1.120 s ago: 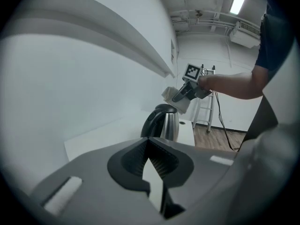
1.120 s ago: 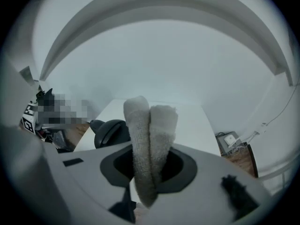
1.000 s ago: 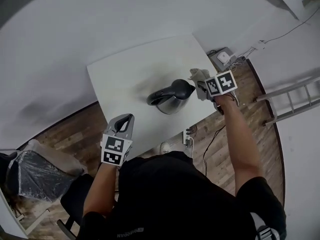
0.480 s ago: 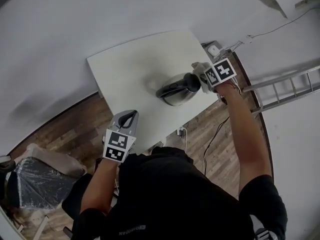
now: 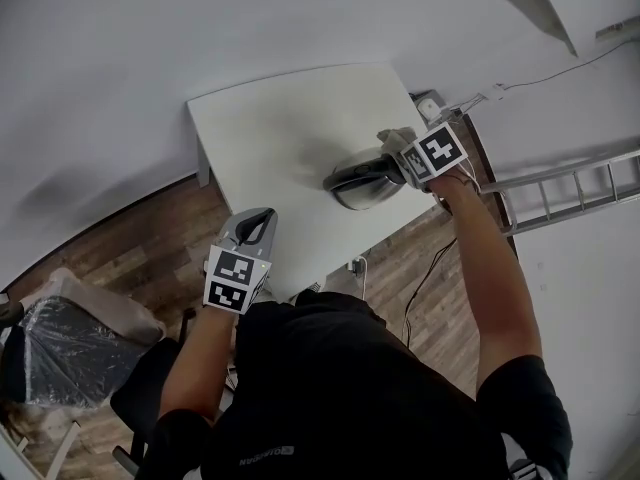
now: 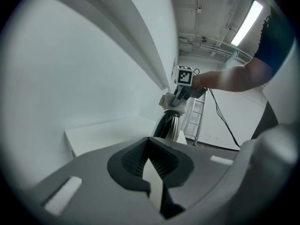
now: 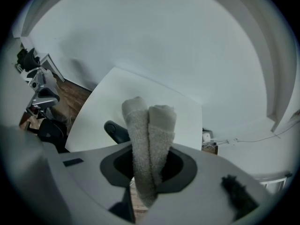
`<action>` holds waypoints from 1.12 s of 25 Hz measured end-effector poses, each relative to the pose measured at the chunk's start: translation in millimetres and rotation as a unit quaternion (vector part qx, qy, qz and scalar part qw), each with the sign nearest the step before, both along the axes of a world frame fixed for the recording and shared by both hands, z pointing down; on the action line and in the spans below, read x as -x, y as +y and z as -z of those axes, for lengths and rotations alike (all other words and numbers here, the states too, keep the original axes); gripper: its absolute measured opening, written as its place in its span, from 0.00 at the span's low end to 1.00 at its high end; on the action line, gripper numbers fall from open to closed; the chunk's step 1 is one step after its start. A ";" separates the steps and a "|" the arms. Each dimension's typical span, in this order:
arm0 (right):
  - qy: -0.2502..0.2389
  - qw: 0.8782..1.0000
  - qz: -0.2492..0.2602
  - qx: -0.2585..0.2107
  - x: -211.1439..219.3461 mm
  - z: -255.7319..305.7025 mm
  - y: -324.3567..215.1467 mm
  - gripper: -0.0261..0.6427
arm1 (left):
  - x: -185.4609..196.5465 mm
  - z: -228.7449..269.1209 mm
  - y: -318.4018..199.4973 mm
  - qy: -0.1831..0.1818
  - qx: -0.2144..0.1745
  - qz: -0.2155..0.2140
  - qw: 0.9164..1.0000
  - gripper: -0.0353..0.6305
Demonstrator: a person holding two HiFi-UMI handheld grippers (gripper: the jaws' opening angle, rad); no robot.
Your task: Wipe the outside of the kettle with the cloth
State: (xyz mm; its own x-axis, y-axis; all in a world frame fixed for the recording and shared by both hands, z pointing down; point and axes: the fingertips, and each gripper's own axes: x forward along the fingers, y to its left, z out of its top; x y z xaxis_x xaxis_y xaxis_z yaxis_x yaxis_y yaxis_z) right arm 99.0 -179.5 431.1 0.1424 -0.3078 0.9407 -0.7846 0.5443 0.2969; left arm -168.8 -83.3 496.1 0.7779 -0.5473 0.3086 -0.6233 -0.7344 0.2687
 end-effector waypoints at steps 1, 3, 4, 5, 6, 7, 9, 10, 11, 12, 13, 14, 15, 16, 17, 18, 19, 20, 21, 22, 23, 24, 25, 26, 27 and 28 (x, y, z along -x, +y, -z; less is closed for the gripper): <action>0.007 1.000 0.008 0.001 2.9 -0.2 0.3 0.17 | 1.8 -0.2 -0.5 0.001 0.000 0.002 1.000 0.06; 0.020 1.000 0.022 0.003 7.5 -1.1 0.5 0.17 | 3.6 -1.2 -0.8 0.003 0.001 0.005 1.000 0.06; 0.028 0.999 0.029 0.004 9.5 -2.0 0.7 0.17 | 4.0 -2.1 -0.6 0.004 0.002 0.006 1.000 0.06; 0.036 0.999 0.037 0.005 11.5 -2.9 1.1 0.17 | 4.3 -2.8 -0.3 0.004 0.003 0.006 1.000 0.06; 0.043 0.998 0.044 0.005 13.5 -3.6 1.8 0.17 | 4.5 -3.3 0.0 0.005 0.003 0.007 1.000 0.06; 0.050 0.997 0.052 0.006 15.6 -4.1 2.6 0.17 | 4.7 -3.5 0.0 0.006 0.003 0.008 1.000 0.06; 0.064 0.996 0.068 0.008 20.5 -3.9 4.9 0.17 | 4.3 -3.4 -0.7 0.007 0.002 0.012 1.000 0.06; 0.070 0.995 0.075 0.012 23.2 -3.4 6.4 0.17 | 3.9 -3.6 -1.0 0.007 0.002 0.013 1.000 0.06; 0.072 0.994 0.082 0.016 27.2 -2.8 7.6 0.17 | 3.7 -4.3 -0.8 0.006 0.003 0.014 1.000 0.06; 0.068 0.993 0.091 0.018 34.2 -2.2 8.0 0.17 | 3.8 -5.4 -0.2 0.005 0.006 0.014 1.000 0.06; 0.059 0.993 0.100 0.018 43.2 -1.8 7.8 0.17 | 3.9 -6.3 0.5 0.004 0.007 0.014 1.000 0.06; 0.050 0.993 0.108 0.019 51.9 -1.4 8.1 0.17 | 3.9 -6.6 0.9 0.003 0.008 0.014 1.000 0.06; 0.043 0.992 0.116 0.020 60.0 -1.3 9.0 0.17 | 3.8 -6.8 1.3 0.003 0.008 0.015 1.000 0.06; 0.037 0.991 0.126 0.021 68.8 -1.6 9.7 0.17 | 3.8 -7.3 1.9 0.004 0.008 0.016 1.000 0.06; 0.034 0.990 0.137 0.022 76.9 -2.8 10.4 0.17 | 4.4 -8.4 2.7 0.003 0.008 0.017 1.000 0.06; 0.036 0.988 0.145 0.023 82.8 -4.7 11.3 0.17 | 5.8 -9.7 3.5 0.002 0.009 0.018 1.000 0.06; 0.041 0.987 0.154 0.023 87.9 -6.6 12.2 0.17 | 8.2 -11.0 4.2 0.000 0.010 0.020 1.000 0.06; 0.047 0.985 0.166 0.022 93.9 -8.4 13.1 0.17 | 11.7 -12.3 4.4 -0.001 0.011 0.024 1.000 0.06; 0.053 0.982 0.181 0.021 101.5 -10.4 14.1 0.17 | 15.9 -13.6 4.1 -0.001 0.013 0.029 0.999 0.06; 0.057 0.978 0.200 0.021 110.9 -13.2 15.2 0.17 | 20.6 -15.0 3.5 -0.002 0.015 0.035 0.999 0.06; 0.060 0.973 0.220 0.023 121.1 -16.9 16.4 0.17 | 24.9 -16.4 2.9 -0.002 0.018 0.042 0.999 0.06; 0.059 0.970 0.234 0.026 130.1 -21.1 17.2 0.17 | 28.1 -17.6 2.6 -0.002 0.019 0.046 0.999 0.06; 0.055 0.969 0.241 0.029 136.9 -25.5 17.4 0.17 | 29.6 -18.2 2.5 -0.002 0.020 0.049 0.999 0.06; 0.046 0.969 0.239 0.033 142.5 -29.9 17.3 0.17 | 30.1 -18.6 2.6 -0.002 0.021 0.049 0.999 0.06; 0.033 0.972 0.230 0.036 147.0 -34.3 17.0 0.17 | 30.4 -19.4 2.7 -0.002 0.022 0.049 0.999 0.06; 0.015 0.976 0.213 0.035 150.3 -38.3 16.3 0.17 | 31.0 -20.7 2.9 -0.002 0.023 0.050 0.998 0.06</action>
State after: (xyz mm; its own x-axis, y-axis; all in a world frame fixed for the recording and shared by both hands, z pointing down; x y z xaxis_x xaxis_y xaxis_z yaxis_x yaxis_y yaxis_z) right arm -51.4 -163.3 469.3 0.0439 -0.2795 0.9591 -0.4745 0.8391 0.2662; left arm -199.9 -80.3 516.8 0.7188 -0.6071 0.3387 -0.6940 -0.6552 0.2985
